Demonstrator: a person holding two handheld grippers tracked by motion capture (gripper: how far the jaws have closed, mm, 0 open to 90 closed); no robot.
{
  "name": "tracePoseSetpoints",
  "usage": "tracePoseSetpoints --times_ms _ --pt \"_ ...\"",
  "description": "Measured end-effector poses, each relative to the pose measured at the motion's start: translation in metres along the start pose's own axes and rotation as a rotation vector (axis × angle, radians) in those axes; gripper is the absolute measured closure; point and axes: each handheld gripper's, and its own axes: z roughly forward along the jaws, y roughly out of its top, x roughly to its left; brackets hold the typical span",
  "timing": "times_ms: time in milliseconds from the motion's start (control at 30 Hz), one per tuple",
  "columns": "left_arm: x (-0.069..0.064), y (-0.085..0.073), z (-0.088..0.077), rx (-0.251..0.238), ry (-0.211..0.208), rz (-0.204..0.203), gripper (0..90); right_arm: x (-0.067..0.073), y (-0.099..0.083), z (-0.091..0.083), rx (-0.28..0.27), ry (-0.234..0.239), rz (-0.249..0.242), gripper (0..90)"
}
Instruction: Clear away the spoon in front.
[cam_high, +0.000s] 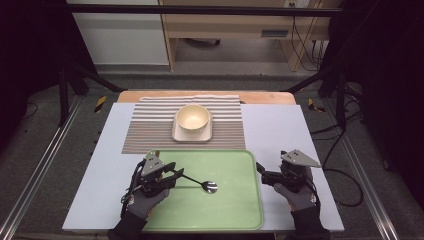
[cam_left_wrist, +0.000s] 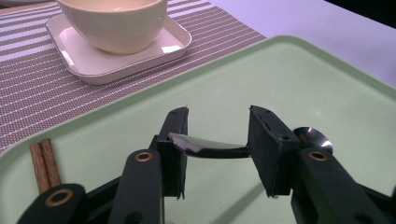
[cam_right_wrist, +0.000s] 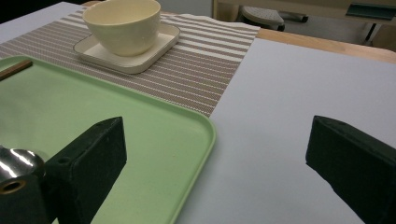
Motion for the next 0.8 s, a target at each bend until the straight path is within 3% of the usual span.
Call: tracePoseSetpoints --times_ms 167,467,800 --pt "0.003 -0.002 0.004 0.013 0.006 -0.007 53.5 0.0 0.0 0.0 0.001 -0.001 -0.001 5.3" --pt "0.003 -0.005 0.015 0.061 0.025 0.033 40.4 0.0 0.001 -0.001 -0.006 0.0 0.001 5.4" --pt "0.002 -0.009 0.029 0.11 0.015 0.023 27.4 0.0 0.001 -0.001 -0.005 -0.001 -0.003 5.4"
